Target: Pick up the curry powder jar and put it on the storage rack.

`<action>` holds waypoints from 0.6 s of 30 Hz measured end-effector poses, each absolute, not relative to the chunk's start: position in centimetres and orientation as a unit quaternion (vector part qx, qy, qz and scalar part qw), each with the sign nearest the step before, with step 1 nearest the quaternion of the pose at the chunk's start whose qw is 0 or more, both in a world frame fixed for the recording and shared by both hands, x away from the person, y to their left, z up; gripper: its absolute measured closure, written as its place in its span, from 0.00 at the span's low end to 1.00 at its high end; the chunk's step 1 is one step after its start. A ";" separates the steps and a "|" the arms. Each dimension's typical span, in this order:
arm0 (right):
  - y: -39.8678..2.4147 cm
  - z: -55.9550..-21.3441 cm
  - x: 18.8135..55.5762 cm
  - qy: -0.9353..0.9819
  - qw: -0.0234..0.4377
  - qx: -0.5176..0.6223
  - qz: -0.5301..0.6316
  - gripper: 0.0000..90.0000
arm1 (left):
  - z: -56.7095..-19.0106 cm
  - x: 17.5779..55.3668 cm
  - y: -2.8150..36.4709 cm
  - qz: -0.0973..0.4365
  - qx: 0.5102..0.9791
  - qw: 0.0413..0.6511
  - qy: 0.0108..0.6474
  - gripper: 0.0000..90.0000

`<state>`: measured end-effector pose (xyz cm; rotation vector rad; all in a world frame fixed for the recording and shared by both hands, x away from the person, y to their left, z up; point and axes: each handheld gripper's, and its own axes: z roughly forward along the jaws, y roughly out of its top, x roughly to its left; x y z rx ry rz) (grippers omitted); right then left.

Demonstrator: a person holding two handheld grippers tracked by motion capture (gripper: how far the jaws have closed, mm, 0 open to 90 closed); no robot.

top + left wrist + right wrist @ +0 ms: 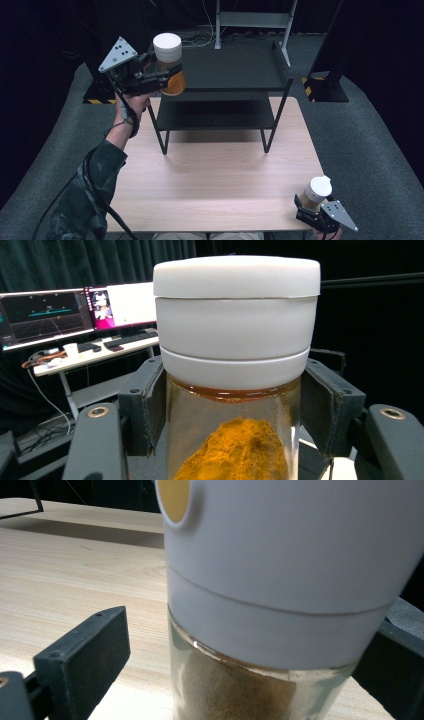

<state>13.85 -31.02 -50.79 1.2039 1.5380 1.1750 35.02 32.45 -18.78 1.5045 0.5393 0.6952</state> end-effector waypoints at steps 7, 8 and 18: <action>-31.1 -50.8 13.9 0.614 0.418 0.479 0.468 0.00 | -18.3 35.9 32.0 0.307 0.660 0.642 0.241 0.38; -31.1 -50.8 13.9 0.614 0.418 0.478 0.468 0.00 | -18.3 36.0 31.9 0.308 0.660 0.641 0.242 0.38; -31.1 -50.8 13.8 0.614 0.418 0.478 0.468 0.00 | -18.5 37.5 31.6 0.309 0.660 0.638 0.249 0.38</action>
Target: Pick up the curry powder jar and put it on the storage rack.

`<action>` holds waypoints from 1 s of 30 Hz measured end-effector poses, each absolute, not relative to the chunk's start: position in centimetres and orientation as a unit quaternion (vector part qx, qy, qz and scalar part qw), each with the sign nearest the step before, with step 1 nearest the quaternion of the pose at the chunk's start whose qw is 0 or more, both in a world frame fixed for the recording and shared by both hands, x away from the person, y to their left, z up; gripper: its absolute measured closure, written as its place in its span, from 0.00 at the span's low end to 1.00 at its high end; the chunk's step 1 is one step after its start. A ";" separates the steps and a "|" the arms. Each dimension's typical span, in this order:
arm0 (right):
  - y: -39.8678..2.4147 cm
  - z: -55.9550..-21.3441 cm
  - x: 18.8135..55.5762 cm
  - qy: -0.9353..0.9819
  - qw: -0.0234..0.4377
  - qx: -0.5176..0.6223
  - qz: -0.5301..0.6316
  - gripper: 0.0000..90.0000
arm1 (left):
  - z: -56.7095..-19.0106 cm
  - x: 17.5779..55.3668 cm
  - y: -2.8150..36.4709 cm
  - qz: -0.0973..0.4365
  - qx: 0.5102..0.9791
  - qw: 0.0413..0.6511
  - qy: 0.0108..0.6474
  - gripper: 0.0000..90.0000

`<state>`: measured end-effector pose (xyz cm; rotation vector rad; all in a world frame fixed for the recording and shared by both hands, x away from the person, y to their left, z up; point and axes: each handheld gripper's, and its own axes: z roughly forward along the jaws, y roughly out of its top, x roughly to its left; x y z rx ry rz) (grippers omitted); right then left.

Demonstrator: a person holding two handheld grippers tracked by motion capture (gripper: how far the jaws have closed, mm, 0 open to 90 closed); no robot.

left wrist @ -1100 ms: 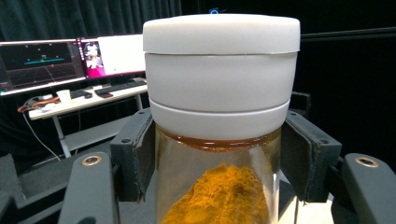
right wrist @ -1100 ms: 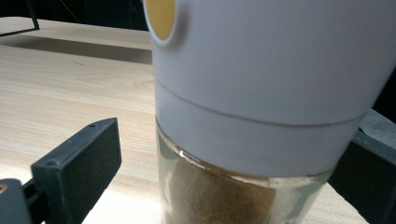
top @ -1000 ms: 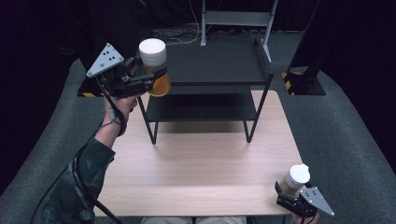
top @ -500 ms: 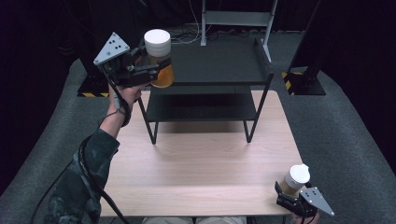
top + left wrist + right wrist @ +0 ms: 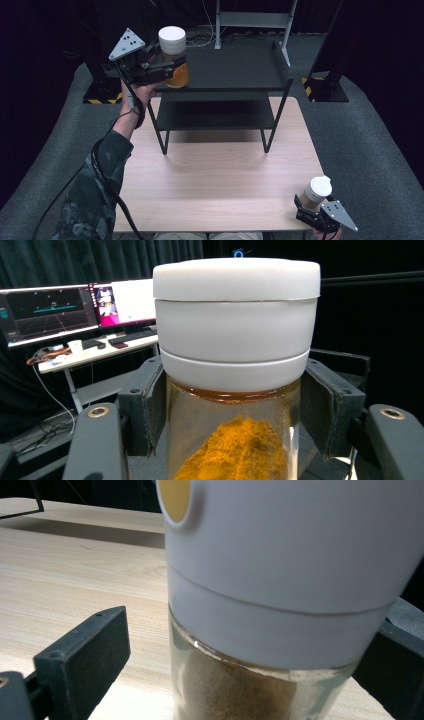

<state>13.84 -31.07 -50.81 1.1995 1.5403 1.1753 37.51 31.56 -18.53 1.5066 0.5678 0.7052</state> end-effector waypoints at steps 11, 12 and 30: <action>-31.1 -50.8 13.9 0.615 0.417 0.478 0.468 0.00 | -19.6 39.4 31.3 0.302 0.654 0.638 0.271 0.38; -31.1 -50.8 13.9 0.615 0.417 0.478 0.468 0.00 | -19.7 39.5 31.2 0.301 0.653 0.639 0.274 0.38; -31.1 -50.8 13.9 0.615 0.417 0.478 0.469 0.00 | -20.0 40.6 32.0 0.282 0.657 0.644 0.271 0.37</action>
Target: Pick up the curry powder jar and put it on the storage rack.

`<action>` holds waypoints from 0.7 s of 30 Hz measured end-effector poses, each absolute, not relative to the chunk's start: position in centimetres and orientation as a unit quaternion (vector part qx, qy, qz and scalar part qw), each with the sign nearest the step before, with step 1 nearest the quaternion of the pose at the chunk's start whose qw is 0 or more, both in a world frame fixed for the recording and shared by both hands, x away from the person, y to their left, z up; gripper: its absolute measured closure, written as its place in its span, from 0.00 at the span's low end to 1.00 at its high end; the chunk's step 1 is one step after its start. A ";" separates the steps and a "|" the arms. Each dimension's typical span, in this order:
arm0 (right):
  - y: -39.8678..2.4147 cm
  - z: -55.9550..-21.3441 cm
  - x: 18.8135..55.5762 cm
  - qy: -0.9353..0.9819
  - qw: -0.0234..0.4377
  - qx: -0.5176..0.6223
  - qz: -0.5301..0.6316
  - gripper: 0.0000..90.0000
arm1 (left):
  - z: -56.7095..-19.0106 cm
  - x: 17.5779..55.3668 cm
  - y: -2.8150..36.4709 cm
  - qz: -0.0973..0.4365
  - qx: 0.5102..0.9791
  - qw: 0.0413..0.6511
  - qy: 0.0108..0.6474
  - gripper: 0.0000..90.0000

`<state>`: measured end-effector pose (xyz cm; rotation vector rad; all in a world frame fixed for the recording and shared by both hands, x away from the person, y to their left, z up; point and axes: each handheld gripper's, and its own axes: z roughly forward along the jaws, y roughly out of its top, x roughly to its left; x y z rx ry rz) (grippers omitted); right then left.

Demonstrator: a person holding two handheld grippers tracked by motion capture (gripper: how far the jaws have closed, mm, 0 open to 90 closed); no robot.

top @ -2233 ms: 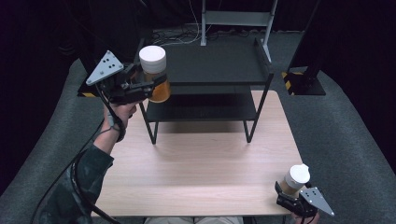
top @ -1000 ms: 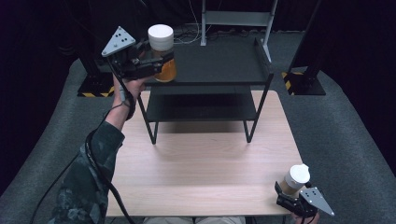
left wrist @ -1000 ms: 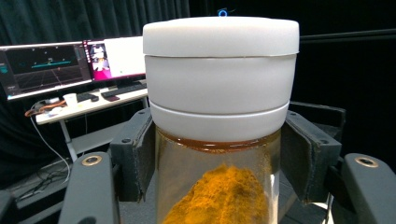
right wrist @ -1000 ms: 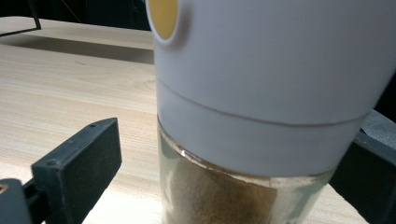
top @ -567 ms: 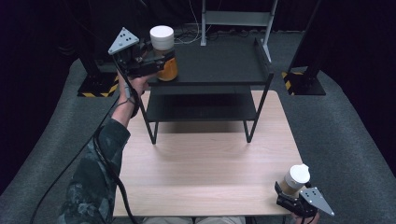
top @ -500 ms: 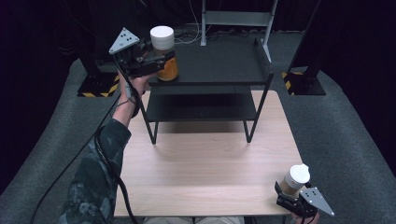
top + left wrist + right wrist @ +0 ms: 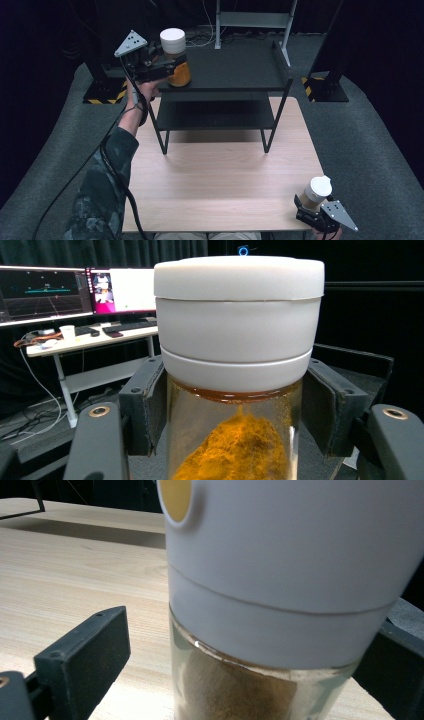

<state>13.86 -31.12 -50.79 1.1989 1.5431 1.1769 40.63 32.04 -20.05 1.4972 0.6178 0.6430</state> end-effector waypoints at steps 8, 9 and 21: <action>-31.1 -50.8 13.8 0.614 0.418 0.477 0.469 0.01 | -19.4 40.5 31.9 0.281 0.664 0.635 0.276 0.37; -31.1 -50.8 13.8 0.615 0.418 0.477 0.469 0.01 | -19.4 40.5 31.9 0.281 0.665 0.634 0.277 0.37; -31.1 -50.8 13.8 0.614 0.418 0.477 0.469 0.00 | -17.6 39.9 30.9 0.291 0.696 0.590 0.288 0.24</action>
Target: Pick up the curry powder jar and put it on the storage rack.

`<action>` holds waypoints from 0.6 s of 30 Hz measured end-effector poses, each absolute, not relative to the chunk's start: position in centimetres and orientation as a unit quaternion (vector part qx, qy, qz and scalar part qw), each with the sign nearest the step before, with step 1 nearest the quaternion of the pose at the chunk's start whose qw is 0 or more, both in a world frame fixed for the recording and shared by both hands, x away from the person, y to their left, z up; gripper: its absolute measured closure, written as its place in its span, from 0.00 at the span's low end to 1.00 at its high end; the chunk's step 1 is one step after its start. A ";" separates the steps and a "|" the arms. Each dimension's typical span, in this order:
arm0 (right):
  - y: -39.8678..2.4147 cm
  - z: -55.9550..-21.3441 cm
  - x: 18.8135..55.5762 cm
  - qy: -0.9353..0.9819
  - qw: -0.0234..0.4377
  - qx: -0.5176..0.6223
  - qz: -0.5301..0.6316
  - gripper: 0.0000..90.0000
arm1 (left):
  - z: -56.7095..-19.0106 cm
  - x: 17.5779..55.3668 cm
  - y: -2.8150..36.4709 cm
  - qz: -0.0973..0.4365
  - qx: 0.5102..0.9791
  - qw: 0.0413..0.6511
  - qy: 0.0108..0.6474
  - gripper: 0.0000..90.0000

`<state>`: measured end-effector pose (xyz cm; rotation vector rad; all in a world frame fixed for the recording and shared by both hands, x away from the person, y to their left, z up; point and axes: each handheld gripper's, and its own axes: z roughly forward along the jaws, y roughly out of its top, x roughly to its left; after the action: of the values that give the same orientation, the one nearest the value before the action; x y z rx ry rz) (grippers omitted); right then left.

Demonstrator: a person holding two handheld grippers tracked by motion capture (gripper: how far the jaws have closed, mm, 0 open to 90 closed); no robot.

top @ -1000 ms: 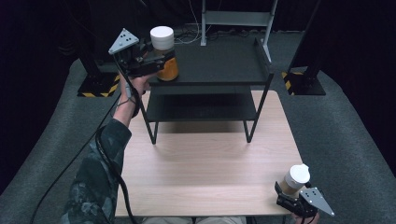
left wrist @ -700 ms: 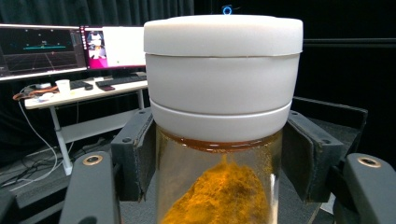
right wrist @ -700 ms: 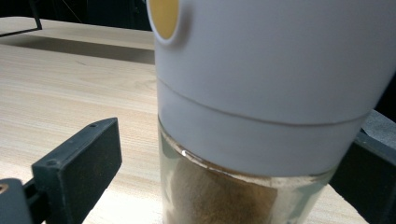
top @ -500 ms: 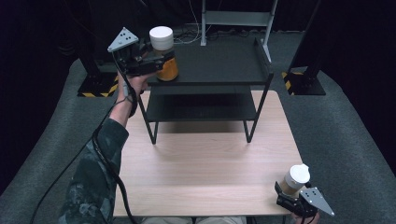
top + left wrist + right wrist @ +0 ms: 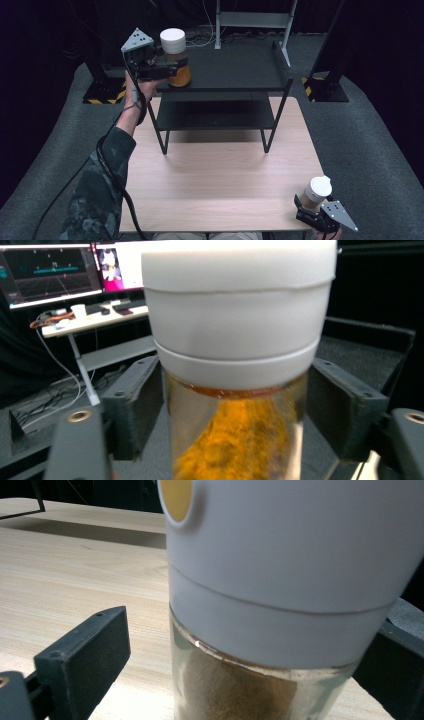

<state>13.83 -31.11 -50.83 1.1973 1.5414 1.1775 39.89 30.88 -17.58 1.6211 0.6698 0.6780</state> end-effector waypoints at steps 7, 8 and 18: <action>-31.1 -50.8 13.8 0.614 0.418 0.478 0.469 0.00 | -16.6 38.5 31.0 0.287 0.706 0.572 0.303 0.10; -31.1 -50.8 13.8 0.614 0.418 0.478 0.469 0.01 | -16.6 38.3 31.3 0.283 0.708 0.572 0.304 0.08; -31.1 -50.7 13.9 0.615 0.416 0.480 0.468 0.01 | -16.9 35.4 32.5 0.281 0.743 0.525 0.307 0.02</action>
<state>13.90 -31.06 -50.74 1.2043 1.5433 1.1749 35.36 32.48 -16.85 1.7776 0.7341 0.6714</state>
